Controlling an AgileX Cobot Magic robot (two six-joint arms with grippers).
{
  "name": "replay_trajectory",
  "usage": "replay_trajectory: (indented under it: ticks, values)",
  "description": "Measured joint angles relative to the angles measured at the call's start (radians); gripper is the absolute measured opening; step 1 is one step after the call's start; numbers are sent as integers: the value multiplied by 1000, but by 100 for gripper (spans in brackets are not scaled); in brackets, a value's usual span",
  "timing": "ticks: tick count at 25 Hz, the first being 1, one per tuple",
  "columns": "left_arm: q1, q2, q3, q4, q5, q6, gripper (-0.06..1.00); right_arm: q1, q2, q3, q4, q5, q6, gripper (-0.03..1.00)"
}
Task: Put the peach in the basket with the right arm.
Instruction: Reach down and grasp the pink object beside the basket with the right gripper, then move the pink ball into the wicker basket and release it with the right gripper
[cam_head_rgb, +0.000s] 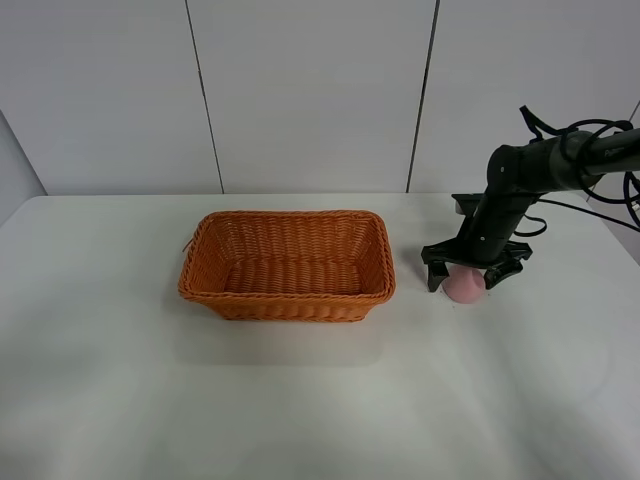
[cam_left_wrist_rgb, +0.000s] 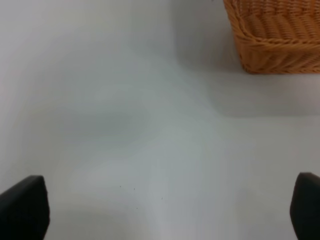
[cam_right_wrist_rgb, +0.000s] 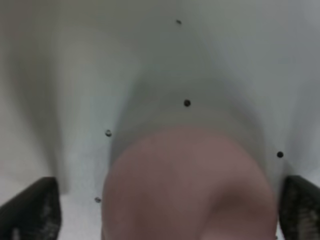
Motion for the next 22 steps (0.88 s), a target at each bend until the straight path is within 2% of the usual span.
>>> replay_trajectory:
  ticks: [2, 7, 8, 13, 20, 22]
  values:
    - [0, 0, 0, 0, 0, 0, 99, 0, 0, -5, 0, -1, 0, 55]
    - [0, 0, 0, 0, 0, 0, 99, 0, -10, -10, -28, 8, 1, 7]
    - [0, 0, 0, 0, 0, 0, 99, 0, -17, -11, -37, 10, 0, 2]
    - [0, 0, 0, 0, 0, 0, 99, 0, -72, -47, -53, 67, 2, 0]
    - [0, 0, 0, 0, 0, 0, 99, 1, -149, -322, -43, 331, 1, 0]
    - [0, 0, 0, 0, 0, 0, 99, 9, -151, -408, -41, 380, -7, 0]
